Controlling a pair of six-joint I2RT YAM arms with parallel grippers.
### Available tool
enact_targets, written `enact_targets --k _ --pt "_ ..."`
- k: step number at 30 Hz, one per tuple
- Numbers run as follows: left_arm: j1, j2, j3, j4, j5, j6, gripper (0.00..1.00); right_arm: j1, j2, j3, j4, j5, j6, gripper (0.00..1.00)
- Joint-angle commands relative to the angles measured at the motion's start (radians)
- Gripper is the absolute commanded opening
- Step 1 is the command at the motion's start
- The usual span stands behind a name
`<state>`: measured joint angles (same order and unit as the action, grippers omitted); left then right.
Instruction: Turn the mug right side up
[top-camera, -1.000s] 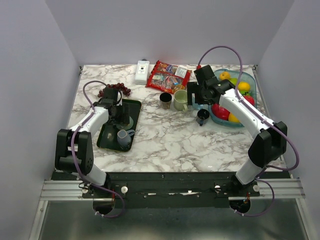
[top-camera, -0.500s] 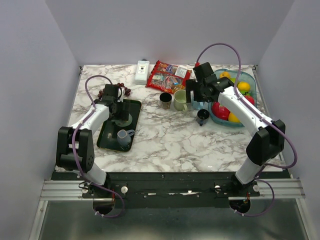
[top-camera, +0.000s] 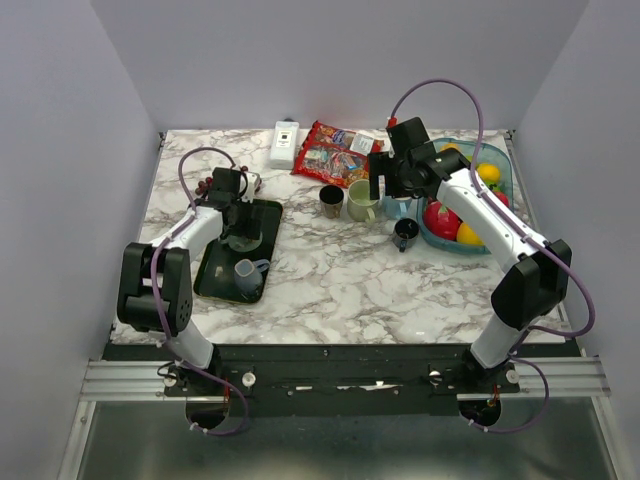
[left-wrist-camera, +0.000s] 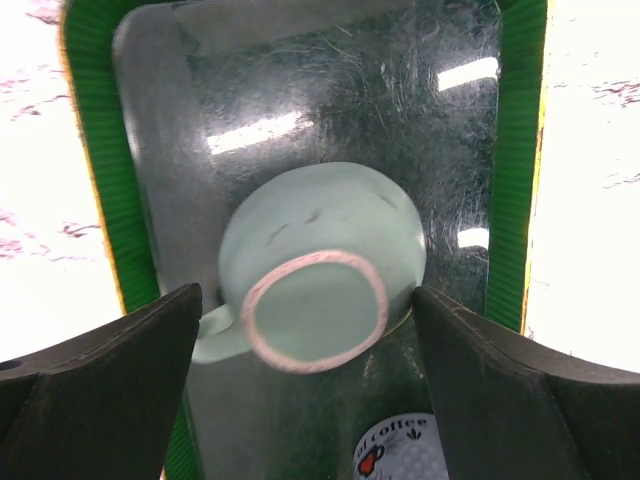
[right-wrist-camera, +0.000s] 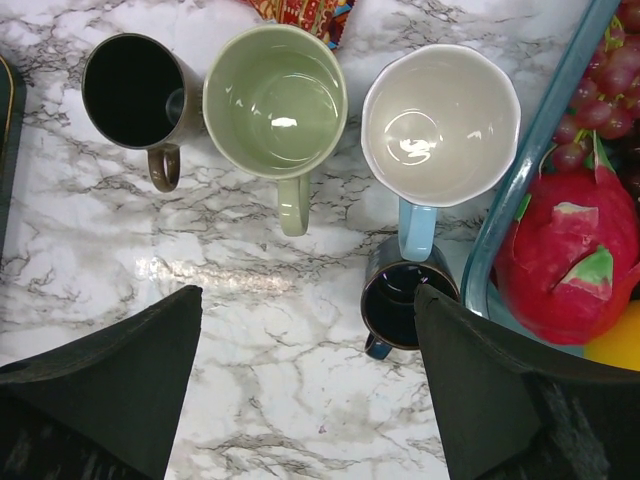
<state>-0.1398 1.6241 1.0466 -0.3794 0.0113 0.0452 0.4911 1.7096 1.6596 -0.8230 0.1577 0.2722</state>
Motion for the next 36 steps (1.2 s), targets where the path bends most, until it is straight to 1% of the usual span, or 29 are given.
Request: enact_targets --k 1,4,7,11,12,14,15,16,18,19,21,24,25,26,28,29,33,36 --pt "-0.001 0.031 0.0 0.02 0.0 -0.001 0.85 0.006 0.016 0.016 -0.031 -0.021 0.008 0.93" --pt "-0.001 0.025 0.001 0.002 -0.004 -0.024 0.8 0.006 0.012 0.009 -0.033 -0.024 0.013 0.93" --pt "-0.001 0.033 0.018 -0.05 -0.048 -0.099 0.75 0.006 0.008 -0.004 -0.028 -0.02 0.015 0.93" --pt "-0.001 0.063 0.084 -0.159 -0.131 -0.238 0.74 0.004 0.015 -0.011 -0.027 -0.02 0.019 0.92" --pt "-0.001 0.074 0.101 -0.214 -0.157 -0.319 0.74 0.006 0.016 -0.009 -0.025 -0.023 0.021 0.92" --pt "-0.001 0.106 0.145 -0.252 -0.168 -0.388 0.74 0.006 0.022 -0.006 -0.024 -0.027 0.019 0.92" --pt "-0.001 0.115 0.157 -0.28 -0.178 -0.457 0.74 0.007 0.025 -0.003 -0.022 -0.03 0.019 0.92" --pt "-0.001 0.129 0.167 -0.28 -0.185 -0.472 0.76 0.006 0.027 0.002 -0.022 -0.03 0.018 0.92" --pt "-0.001 0.141 0.199 -0.311 -0.232 -0.522 0.84 0.006 0.031 0.008 -0.022 -0.03 0.016 0.92" --pt "0.0 0.148 0.211 -0.315 -0.255 -0.545 0.84 0.006 0.031 0.009 -0.022 -0.029 0.015 0.92" --pt "0.0 0.148 0.234 -0.316 -0.258 -0.573 0.87 0.006 0.031 0.008 -0.019 -0.027 0.015 0.92" --pt "0.0 0.135 0.24 -0.282 -0.237 -0.582 0.96 0.006 0.03 0.003 -0.016 -0.021 0.018 0.92" --pt "0.0 0.129 0.24 -0.271 -0.228 -0.57 0.98 0.006 0.03 0.002 -0.016 -0.02 0.021 0.92" --pt "-0.001 0.125 0.243 -0.262 -0.214 -0.526 0.99 0.006 0.03 0.0 -0.015 -0.023 0.021 0.92" --pt "-0.001 0.109 0.244 -0.257 -0.211 -0.475 0.99 0.006 0.025 -0.004 -0.015 -0.027 0.024 0.92" --pt "-0.001 0.099 0.222 -0.251 -0.22 -0.435 0.99 0.006 0.024 -0.009 -0.011 -0.027 0.022 0.92" --pt "-0.001 0.037 0.144 -0.202 -0.215 -0.357 0.99 0.006 0.016 -0.029 -0.004 -0.026 0.022 0.92" --pt "-0.001 0.003 0.093 -0.194 -0.195 -0.335 0.99 0.006 0.015 -0.032 -0.002 -0.029 0.021 0.92"
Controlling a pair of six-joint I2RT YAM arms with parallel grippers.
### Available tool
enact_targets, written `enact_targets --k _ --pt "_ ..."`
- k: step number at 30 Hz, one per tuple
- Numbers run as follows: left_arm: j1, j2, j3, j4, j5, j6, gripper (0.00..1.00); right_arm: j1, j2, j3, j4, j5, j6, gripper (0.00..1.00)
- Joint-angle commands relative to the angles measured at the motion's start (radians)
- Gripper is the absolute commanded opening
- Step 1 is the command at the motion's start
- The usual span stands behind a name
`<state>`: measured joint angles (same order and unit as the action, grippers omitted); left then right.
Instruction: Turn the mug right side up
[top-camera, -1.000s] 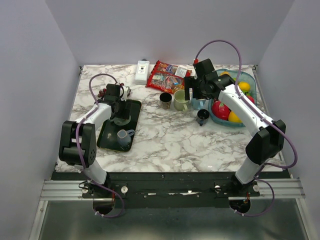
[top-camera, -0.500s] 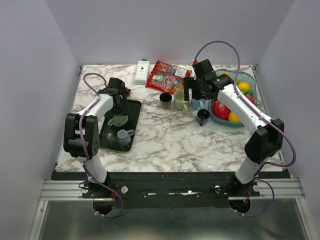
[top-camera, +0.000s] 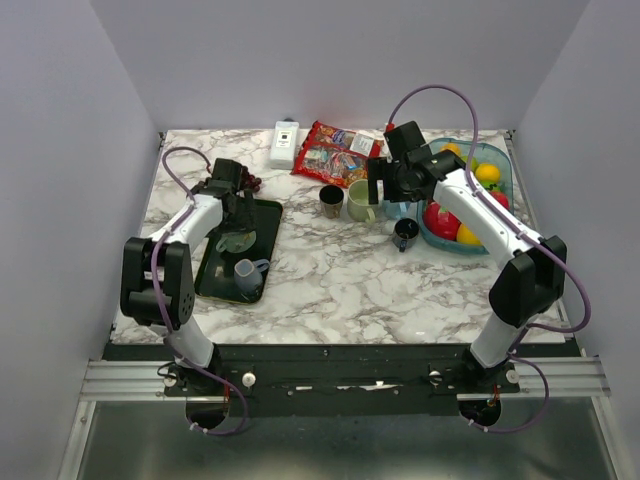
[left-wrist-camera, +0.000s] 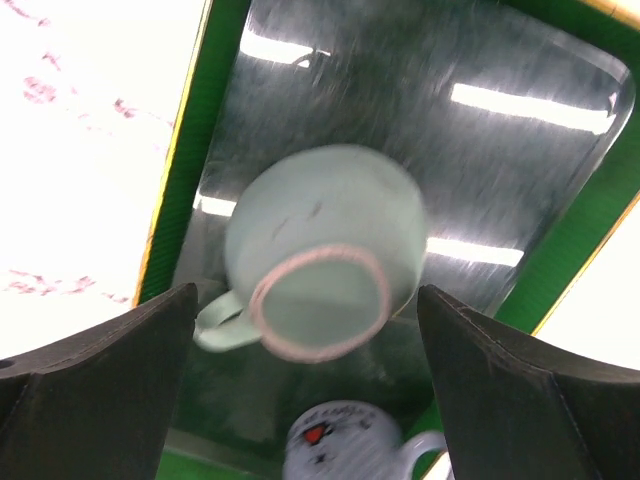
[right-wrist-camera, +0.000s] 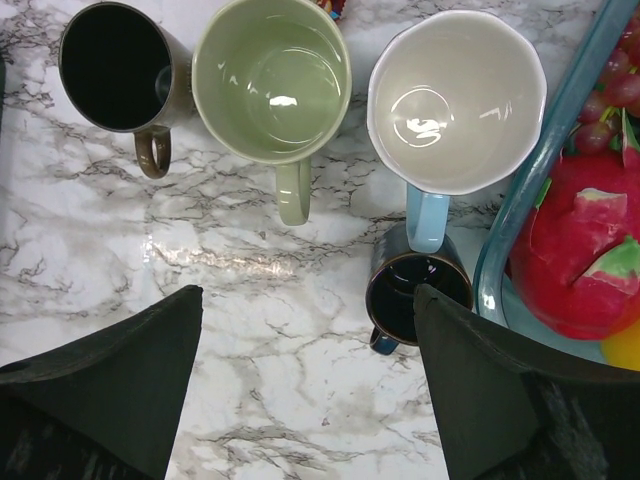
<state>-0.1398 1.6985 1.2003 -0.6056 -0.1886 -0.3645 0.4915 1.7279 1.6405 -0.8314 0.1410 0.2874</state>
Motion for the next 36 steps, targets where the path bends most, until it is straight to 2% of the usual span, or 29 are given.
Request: enact_targets --k 1,9,13,14,22,23,29,36 --pt "-0.001 -0.08 -0.073 0.035 0.017 0.078 0.99 0.005 -0.005 -0.013 0.008 -0.014 0.006 0.92" --pt "-0.001 -0.071 -0.099 0.023 0.095 0.079 0.99 0.005 -0.002 -0.007 0.008 -0.018 0.002 0.92" --pt "-0.003 -0.048 -0.099 0.033 0.112 0.094 0.94 0.005 -0.005 -0.011 0.008 -0.02 0.007 0.92" --pt "-0.003 -0.045 -0.093 0.033 0.124 0.096 0.89 0.005 -0.005 -0.013 0.009 -0.02 0.009 0.92" --pt "-0.02 -0.057 -0.091 0.029 0.164 0.065 0.75 0.005 -0.008 -0.022 0.011 -0.02 0.013 0.92" --pt "-0.027 -0.057 -0.094 0.03 0.166 0.062 0.71 0.005 -0.008 -0.024 0.011 -0.021 0.013 0.92" --pt "-0.041 -0.046 -0.09 0.029 0.129 0.058 0.53 0.005 -0.008 -0.03 0.012 -0.02 0.015 0.92" --pt "-0.044 -0.03 -0.068 0.021 0.087 0.058 0.41 0.005 -0.007 -0.034 0.014 -0.02 0.019 0.92"
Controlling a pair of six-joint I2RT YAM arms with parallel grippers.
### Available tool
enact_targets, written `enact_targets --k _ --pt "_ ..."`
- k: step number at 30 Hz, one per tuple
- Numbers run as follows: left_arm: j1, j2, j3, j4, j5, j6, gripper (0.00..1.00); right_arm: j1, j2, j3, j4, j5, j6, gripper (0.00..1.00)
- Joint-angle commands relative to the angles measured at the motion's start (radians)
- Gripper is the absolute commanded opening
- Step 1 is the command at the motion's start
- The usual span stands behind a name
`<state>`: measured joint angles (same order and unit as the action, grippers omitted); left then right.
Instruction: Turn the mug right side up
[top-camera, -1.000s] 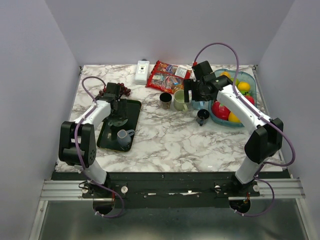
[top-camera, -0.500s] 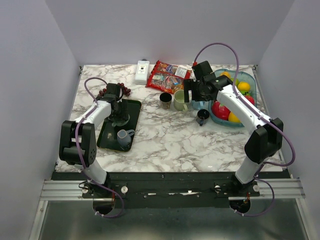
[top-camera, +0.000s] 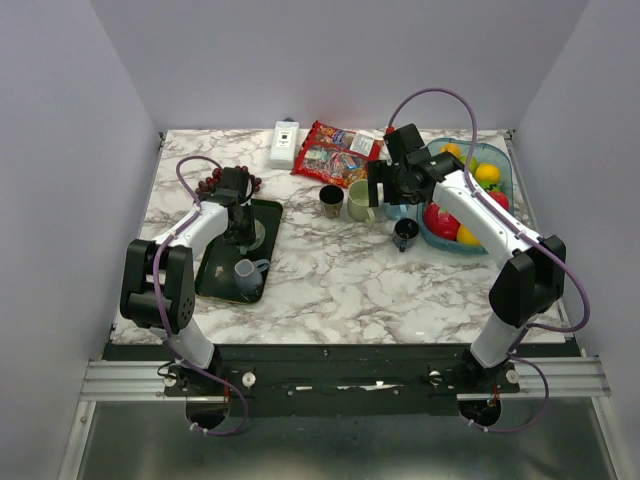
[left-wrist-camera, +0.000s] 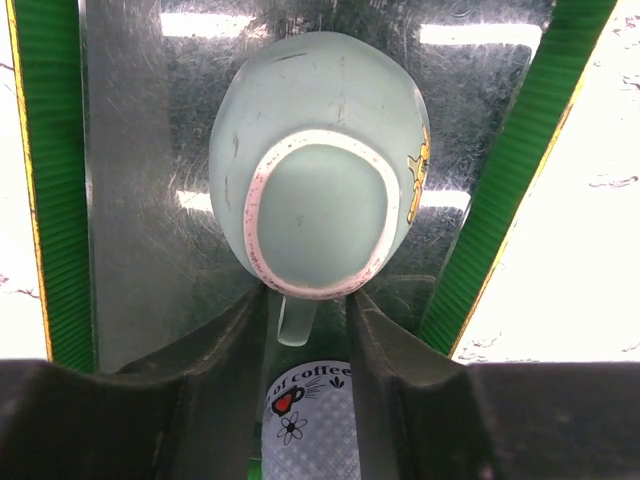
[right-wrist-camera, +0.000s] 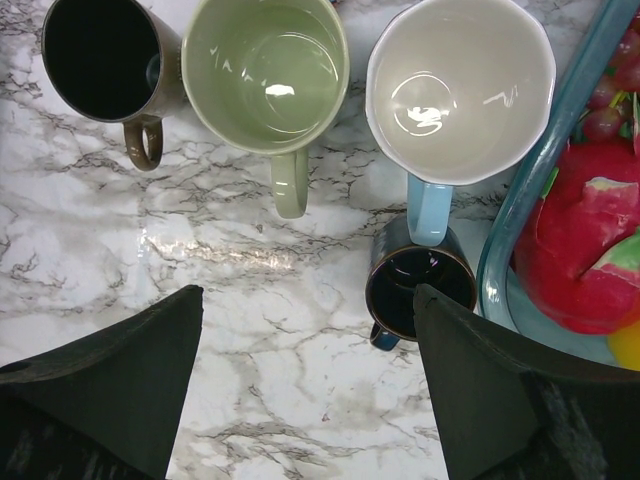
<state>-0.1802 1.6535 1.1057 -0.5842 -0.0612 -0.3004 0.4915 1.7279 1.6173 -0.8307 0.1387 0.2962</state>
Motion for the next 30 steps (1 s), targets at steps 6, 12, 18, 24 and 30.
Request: enact_targets --k 6,12,18,24,30 --pt "-0.005 0.037 0.051 0.001 -0.048 -0.008 0.3 0.005 -0.004 -0.008 0.01 -0.014 0.012 0.92" --pt "-0.005 0.06 0.086 -0.02 -0.069 0.003 0.0 0.005 -0.002 -0.01 0.01 -0.014 0.012 0.91" --pt "-0.005 0.035 0.102 -0.013 -0.065 -0.005 0.0 0.005 -0.005 -0.007 0.01 -0.017 0.015 0.91" --pt "-0.005 -0.041 0.166 -0.02 -0.025 -0.031 0.0 0.005 -0.021 -0.002 0.016 -0.033 0.015 0.91" --pt "-0.005 -0.119 0.258 -0.028 0.061 -0.078 0.0 0.005 -0.056 0.0 0.065 -0.099 0.018 0.91"
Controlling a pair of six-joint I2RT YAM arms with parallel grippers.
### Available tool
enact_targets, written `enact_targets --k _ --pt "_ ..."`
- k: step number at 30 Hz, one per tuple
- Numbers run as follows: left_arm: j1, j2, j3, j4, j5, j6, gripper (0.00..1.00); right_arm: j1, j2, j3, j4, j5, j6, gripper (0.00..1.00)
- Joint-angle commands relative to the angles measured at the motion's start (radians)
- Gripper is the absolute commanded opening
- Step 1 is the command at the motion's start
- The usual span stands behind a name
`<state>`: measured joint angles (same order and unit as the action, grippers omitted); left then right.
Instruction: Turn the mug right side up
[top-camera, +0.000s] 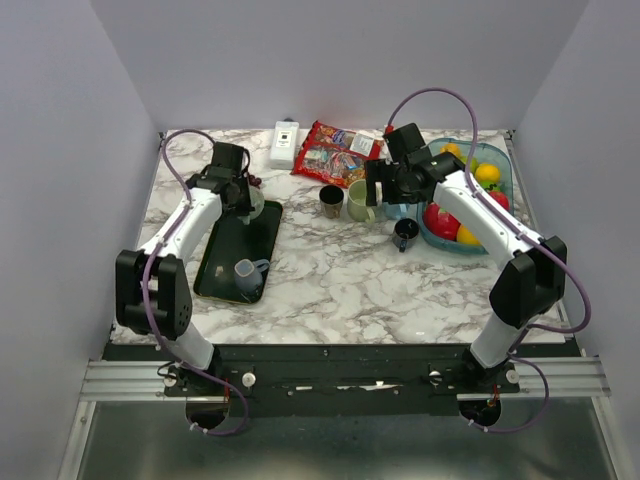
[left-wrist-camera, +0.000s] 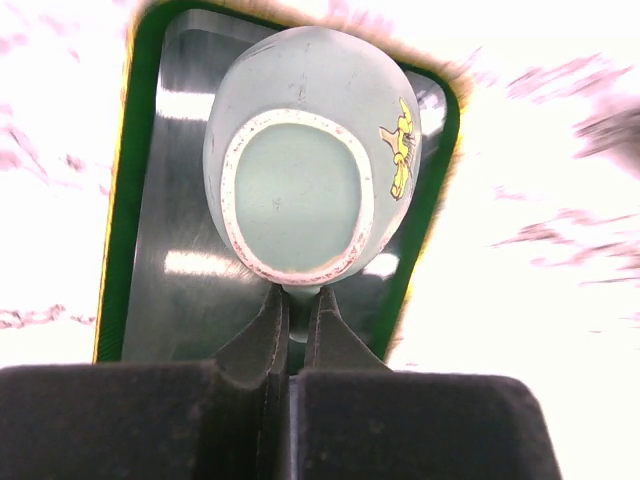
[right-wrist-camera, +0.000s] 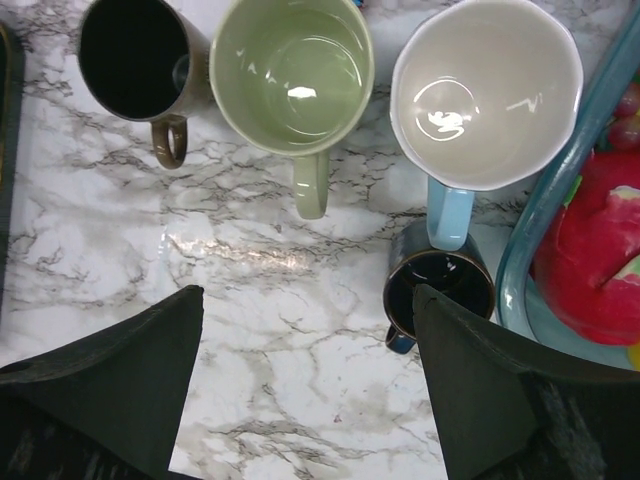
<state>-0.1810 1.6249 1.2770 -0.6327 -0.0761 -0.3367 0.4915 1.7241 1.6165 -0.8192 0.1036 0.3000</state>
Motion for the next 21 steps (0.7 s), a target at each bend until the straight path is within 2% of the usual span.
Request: enact_targets --k 1,6,8,14,16,21 --pt "-0.005 -0.109 0.096 0.024 0.106 -0.059 0.0 0.005 -0.058 0.0 0.066 -0.09 0.017 0.91" --pt "-0.005 -0.168 0.154 0.112 0.295 -0.113 0.0 0.005 -0.107 -0.003 0.182 -0.243 0.016 0.92" --pt "-0.005 -0.197 0.166 0.168 0.409 -0.166 0.0 0.005 -0.136 -0.006 0.239 -0.365 0.016 0.93" --pt "-0.006 -0.264 0.113 0.508 0.675 -0.379 0.0 0.005 -0.184 -0.043 0.549 -0.714 0.074 0.93" --pt "-0.006 -0.295 0.087 0.669 0.705 -0.478 0.0 0.005 -0.181 -0.044 0.649 -0.802 0.126 0.93" --pt "-0.02 -0.315 0.047 0.954 0.748 -0.649 0.0 0.007 -0.144 -0.023 0.851 -0.851 0.266 0.91"
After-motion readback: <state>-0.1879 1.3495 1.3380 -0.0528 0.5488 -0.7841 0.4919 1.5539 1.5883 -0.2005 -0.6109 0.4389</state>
